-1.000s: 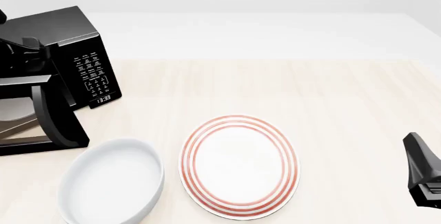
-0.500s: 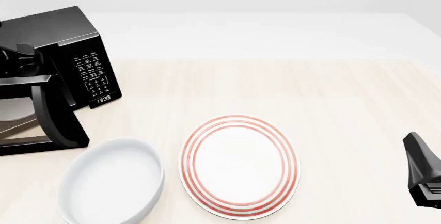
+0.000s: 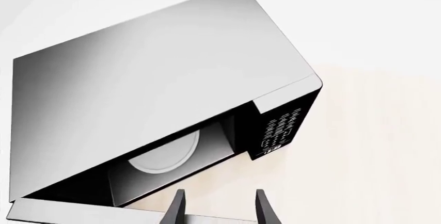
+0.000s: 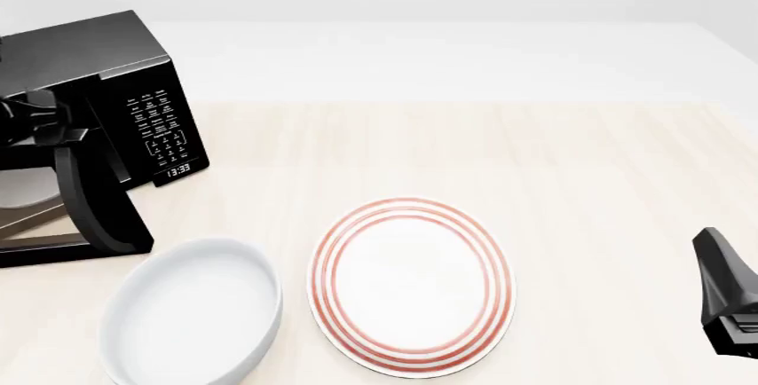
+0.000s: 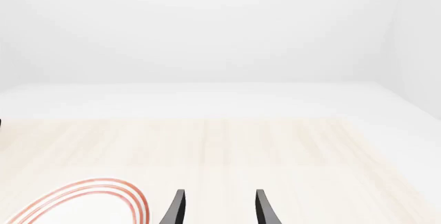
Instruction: Open the microwave.
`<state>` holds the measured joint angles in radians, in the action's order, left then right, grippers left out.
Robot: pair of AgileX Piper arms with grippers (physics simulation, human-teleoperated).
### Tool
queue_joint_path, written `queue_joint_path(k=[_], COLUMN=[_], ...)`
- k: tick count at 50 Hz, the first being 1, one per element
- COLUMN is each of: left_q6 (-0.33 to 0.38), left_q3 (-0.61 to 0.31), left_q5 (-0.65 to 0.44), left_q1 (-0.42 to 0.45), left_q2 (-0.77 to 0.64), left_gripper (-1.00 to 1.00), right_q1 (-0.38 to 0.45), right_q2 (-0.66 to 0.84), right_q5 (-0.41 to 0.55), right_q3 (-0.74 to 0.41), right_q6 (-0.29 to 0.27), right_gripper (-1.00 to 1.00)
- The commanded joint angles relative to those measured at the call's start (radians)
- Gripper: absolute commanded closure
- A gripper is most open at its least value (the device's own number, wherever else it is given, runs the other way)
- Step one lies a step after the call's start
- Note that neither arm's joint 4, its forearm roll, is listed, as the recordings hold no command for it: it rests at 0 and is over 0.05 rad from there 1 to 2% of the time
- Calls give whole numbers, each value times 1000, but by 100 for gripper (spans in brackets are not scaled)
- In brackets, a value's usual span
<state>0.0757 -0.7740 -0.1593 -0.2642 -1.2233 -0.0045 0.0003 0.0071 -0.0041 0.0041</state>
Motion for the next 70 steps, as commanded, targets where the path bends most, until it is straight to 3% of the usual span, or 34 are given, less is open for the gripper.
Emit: queue_joint_path(k=[1,70], left_q6=[-3,-36], left_q3=[20,161], left_q5=[5,1], left_q1=[-11,-2], left_q2=[3,142], left_gripper=[-100,-100], right_q1=[0,0], right_q2=[0,0], right_q5=[0,0], right_q3=[0,0], right_q6=[0,-1], right_gripper=[-100,-100])
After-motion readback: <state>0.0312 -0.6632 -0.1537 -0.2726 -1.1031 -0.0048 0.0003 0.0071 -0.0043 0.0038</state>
